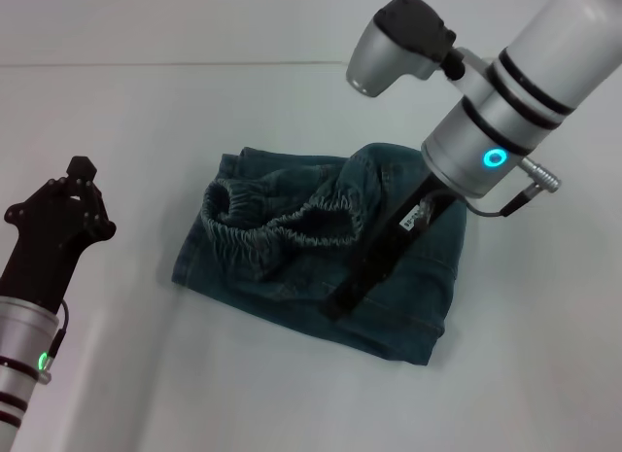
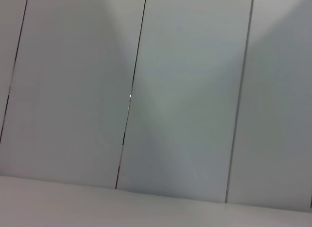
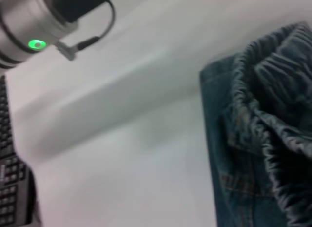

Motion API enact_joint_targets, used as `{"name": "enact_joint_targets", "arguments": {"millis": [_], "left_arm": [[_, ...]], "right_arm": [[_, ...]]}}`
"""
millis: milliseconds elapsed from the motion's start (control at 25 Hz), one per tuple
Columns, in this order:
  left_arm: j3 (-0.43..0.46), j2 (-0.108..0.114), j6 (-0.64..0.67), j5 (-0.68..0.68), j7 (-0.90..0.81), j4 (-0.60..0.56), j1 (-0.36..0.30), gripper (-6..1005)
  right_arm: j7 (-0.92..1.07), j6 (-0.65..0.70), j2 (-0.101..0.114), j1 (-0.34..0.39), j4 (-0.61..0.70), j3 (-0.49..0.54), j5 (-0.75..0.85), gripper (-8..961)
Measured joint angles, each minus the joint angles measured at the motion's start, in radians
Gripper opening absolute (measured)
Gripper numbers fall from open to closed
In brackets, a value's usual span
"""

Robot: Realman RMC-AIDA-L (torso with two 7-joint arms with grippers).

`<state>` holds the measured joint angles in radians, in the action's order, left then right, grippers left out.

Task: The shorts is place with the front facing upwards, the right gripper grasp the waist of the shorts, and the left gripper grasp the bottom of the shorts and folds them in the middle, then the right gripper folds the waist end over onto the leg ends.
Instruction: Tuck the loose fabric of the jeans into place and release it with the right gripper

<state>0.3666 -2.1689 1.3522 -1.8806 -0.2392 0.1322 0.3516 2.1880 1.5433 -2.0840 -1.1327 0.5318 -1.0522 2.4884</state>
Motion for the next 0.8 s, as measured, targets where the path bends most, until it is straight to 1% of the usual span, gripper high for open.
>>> {"name": "enact_joint_targets", "arguments": {"millis": [200, 400, 440, 480, 520, 600, 640, 680, 800], "left_arm": [[0.0, -0.002, -0.015, 0.0, 0.0, 0.0, 0.001, 0], [-0.002, -0.003, -0.021, -0.004, 0.0, 0.001, 0.0, 1], [-0.003, -0.003, -0.022, -0.004, 0.0, 0.001, -0.001, 1], [-0.003, -0.003, -0.024, -0.005, 0.0, 0.002, -0.001, 1], [-0.003, -0.003, -0.025, -0.005, 0.0, 0.002, -0.002, 2], [-0.002, -0.004, -0.026, -0.005, 0.0, 0.003, -0.004, 2], [-0.002, -0.004, -0.026, -0.005, 0.0, 0.003, -0.005, 3], [-0.001, -0.005, -0.027, -0.006, 0.0, 0.003, -0.006, 3], [-0.001, -0.005, -0.029, -0.005, 0.0, 0.003, -0.007, 4]], "right_arm": [[0.014, -0.099, -0.012, -0.007, -0.023, -0.009, -0.007, 955], [-0.012, -0.214, -0.01, -0.01, -0.019, -0.009, -0.062, 954], [-0.043, -0.271, -0.012, -0.012, -0.028, -0.009, -0.078, 954], [-0.043, -0.271, -0.012, -0.012, -0.028, -0.009, -0.078, 954], [-0.064, -0.3, -0.015, -0.012, -0.037, -0.01, -0.093, 954], [-0.112, -0.352, -0.016, -0.015, -0.068, -0.013, -0.141, 954], [-0.17, -0.405, -0.016, -0.017, -0.104, -0.025, -0.204, 953], [-0.17, -0.405, -0.016, -0.017, -0.104, -0.025, -0.204, 953], [-0.24, -0.472, -0.018, -0.017, -0.148, -0.057, -0.303, 953]]}}
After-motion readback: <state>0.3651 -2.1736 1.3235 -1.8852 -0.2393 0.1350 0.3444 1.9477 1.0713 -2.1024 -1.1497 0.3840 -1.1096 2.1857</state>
